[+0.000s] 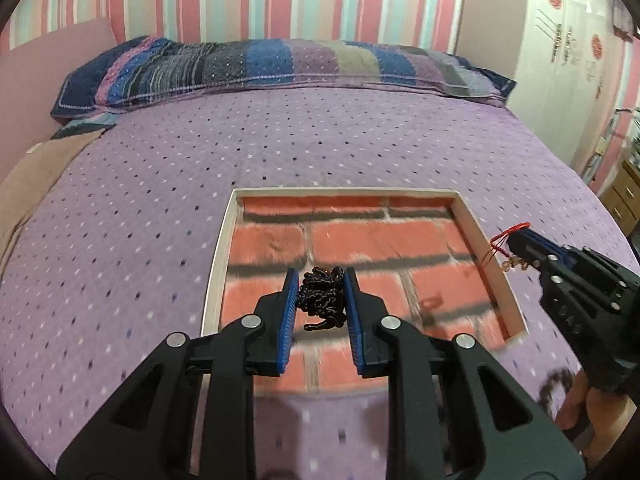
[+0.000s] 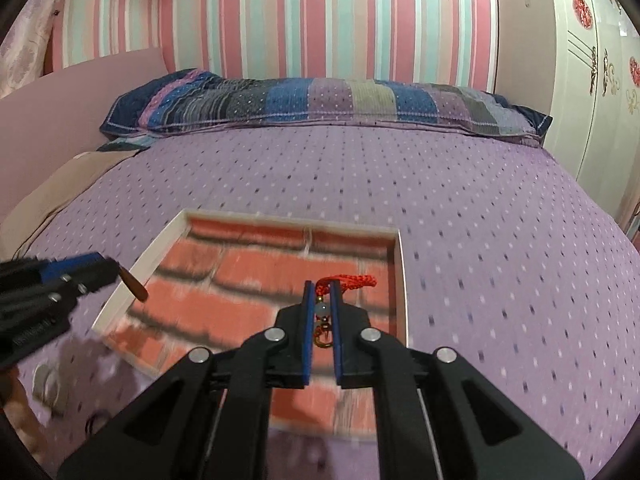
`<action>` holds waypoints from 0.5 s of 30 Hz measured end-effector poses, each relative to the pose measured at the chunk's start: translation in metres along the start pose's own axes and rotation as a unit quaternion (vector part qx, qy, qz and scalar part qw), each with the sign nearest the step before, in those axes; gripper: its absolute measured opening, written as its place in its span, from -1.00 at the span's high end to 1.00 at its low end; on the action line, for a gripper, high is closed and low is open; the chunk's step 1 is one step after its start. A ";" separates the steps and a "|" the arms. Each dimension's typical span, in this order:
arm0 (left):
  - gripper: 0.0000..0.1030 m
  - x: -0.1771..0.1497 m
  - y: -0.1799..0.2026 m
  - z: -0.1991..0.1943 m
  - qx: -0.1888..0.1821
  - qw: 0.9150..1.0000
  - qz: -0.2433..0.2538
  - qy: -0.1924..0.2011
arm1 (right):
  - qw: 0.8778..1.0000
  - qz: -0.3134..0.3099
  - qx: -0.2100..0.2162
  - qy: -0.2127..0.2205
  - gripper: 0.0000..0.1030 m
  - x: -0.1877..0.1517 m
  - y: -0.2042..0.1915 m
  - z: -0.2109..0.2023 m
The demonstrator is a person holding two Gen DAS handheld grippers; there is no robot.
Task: Organize jewelry
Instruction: 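Carry the pendant with the left tool while the right tool carries the charm into the tray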
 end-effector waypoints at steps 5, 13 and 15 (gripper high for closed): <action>0.58 0.030 -0.011 0.063 -0.005 1.000 -0.017 -0.023 | 1.000 0.014 -0.012 -0.014 0.85 0.022 0.002 0.052; 0.58 0.045 -0.015 0.140 0.020 0.997 -0.013 -0.074 | 0.998 0.027 -0.035 -0.042 0.85 0.041 0.015 0.118; 0.58 0.046 -0.017 0.151 0.022 0.996 -0.013 -0.083 | 0.998 0.024 -0.039 -0.049 0.85 0.041 0.016 0.127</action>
Point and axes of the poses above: each gripper's, at about its wrist camera, not at the fingertips, and z roughly the way its jaws point, y to its right, x to its top, the point moved 9 cm from there along z, roughly the way its jaws point, and after that the axes turned 7 degrees about z, right-handed, at the moved point
